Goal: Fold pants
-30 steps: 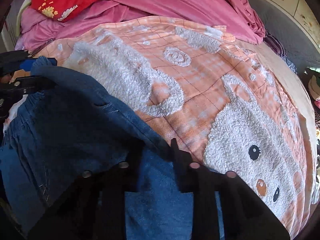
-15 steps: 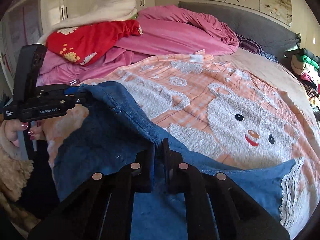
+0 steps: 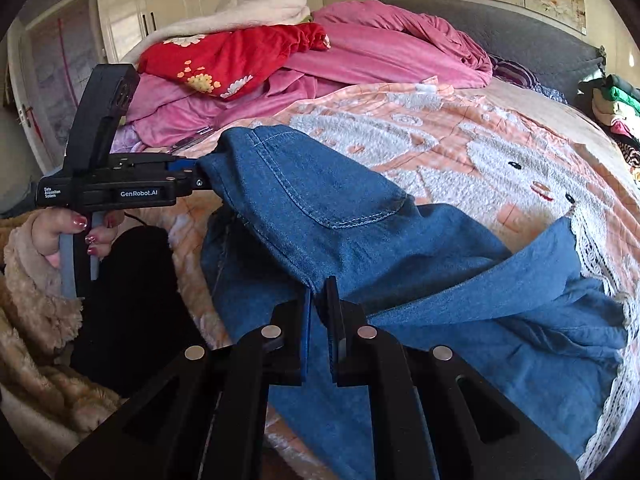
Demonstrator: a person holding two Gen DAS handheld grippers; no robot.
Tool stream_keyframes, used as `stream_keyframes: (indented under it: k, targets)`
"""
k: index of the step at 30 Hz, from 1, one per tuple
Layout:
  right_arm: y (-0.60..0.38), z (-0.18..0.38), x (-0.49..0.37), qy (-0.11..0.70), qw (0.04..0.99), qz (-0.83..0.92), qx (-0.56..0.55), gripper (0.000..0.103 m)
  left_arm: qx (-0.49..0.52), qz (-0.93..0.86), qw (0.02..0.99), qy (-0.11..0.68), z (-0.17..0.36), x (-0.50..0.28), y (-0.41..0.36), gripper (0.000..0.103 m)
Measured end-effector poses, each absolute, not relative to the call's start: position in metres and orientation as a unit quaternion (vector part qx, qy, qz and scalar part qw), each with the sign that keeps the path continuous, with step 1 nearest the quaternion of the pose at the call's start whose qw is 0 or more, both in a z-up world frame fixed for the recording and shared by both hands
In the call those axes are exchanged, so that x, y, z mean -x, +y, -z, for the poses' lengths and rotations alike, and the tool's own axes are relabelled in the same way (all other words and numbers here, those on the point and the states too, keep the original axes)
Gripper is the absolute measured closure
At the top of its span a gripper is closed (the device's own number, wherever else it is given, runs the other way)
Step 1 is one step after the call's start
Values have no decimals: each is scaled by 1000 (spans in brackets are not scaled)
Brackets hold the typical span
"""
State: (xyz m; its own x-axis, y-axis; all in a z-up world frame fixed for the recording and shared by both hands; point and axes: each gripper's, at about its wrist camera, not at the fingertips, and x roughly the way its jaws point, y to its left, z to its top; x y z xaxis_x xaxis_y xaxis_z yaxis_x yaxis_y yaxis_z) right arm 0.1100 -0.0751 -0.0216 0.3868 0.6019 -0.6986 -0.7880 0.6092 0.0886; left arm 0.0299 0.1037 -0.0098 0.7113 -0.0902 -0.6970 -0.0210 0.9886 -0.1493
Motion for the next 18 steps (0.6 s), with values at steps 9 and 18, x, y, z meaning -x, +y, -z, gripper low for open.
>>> stream_keyframes:
  k: [9, 18]
  targets:
    - [-67, 48, -84, 387, 810, -422, 129, 97, 79, 3, 911, 404, 22, -16, 107, 68]
    - [-48, 64, -66, 385, 805, -413, 181, 96, 93, -24, 904, 416, 14, 5, 121, 57]
